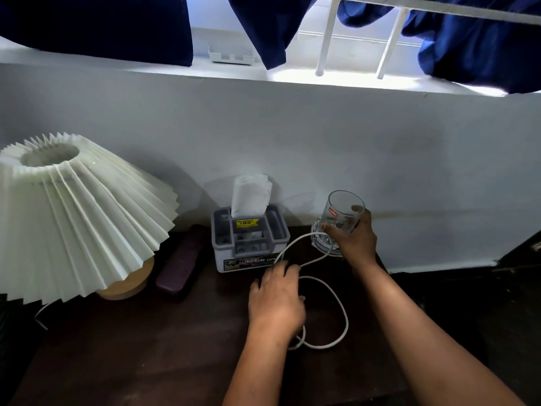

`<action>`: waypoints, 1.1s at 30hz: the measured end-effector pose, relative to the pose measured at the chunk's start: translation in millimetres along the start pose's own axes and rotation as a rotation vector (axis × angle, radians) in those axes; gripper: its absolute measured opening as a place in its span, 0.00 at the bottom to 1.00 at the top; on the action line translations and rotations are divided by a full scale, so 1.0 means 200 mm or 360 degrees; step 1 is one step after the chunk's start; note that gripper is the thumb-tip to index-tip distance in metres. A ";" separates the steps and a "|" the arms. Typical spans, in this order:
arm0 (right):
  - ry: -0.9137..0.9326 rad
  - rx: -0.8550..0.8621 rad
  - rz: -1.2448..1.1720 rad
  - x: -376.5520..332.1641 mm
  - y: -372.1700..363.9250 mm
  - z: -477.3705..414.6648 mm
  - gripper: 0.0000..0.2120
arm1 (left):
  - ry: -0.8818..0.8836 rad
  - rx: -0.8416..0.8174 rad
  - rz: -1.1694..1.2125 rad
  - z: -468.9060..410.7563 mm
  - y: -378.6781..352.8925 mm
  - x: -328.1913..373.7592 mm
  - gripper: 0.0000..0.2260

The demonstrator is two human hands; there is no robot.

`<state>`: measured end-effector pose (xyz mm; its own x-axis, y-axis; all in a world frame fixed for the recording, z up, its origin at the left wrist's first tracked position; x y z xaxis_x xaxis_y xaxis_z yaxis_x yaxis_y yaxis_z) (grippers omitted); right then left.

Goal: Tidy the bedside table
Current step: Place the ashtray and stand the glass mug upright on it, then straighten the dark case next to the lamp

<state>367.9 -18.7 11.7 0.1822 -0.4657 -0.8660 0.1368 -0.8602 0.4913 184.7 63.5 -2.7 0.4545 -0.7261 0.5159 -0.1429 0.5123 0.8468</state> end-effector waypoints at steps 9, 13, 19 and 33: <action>0.0005 -0.0004 -0.0021 -0.04 0.05 0.09 0.48 | -0.0040 0.0282 0.0135 0.08 0.18 -0.06 0.19; 0.0107 0.0256 -0.0084 -0.22 0.09 0.35 0.42 | 0.0076 0.0940 0.0409 0.19 0.45 -0.20 0.07; 0.0466 -0.0344 -0.0092 -0.60 -0.22 0.79 0.22 | 0.0599 0.1014 0.0268 0.26 0.47 -0.61 0.18; 0.0260 -0.0995 0.0284 -0.40 -0.61 0.98 0.18 | 0.0771 0.0828 0.0264 0.19 0.29 -0.78 0.29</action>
<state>146.3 82.9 1.7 0.3927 -0.5100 -0.7653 0.6202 -0.4676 0.6299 72.1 189.0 -30.3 0.7115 -0.3114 0.6299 -0.5882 0.2264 0.7763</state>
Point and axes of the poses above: each hand's wrist, its own z-axis away from the middle knuckle, its own y-axis out of the back of the hand, x = y × z, the point moved 7 cm from there along -z, towards the middle knuckle, and after that the axes turned 3 degrees about -y, right-handed, at the moved point
